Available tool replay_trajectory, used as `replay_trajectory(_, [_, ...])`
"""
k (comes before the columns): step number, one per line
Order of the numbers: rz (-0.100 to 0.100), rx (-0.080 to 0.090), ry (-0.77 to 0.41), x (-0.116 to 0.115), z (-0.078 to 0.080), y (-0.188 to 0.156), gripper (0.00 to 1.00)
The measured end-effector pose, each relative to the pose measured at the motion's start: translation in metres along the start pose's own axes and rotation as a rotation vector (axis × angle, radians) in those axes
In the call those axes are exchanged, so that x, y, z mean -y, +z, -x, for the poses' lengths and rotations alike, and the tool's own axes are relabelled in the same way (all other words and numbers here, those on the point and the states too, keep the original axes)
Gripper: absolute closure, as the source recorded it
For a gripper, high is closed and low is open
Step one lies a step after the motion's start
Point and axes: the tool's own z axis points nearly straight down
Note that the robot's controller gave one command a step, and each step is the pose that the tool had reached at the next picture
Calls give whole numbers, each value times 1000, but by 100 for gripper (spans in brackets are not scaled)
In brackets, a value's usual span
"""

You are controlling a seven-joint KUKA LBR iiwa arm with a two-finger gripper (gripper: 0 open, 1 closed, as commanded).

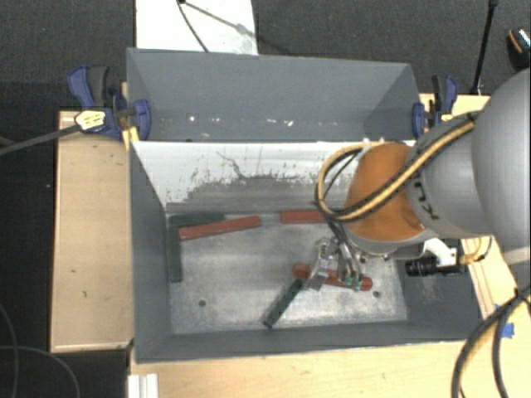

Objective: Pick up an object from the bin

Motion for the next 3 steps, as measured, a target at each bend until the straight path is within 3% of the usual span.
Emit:
replay_trajectory(1, [3, 8, 21, 5, 6, -121, 100])
replay_trajectory(2, [1, 7, -363, 19, -8, -189, 100])
replay_trajectory(3, [0, 10, -475, 34, 50, -231, 100])
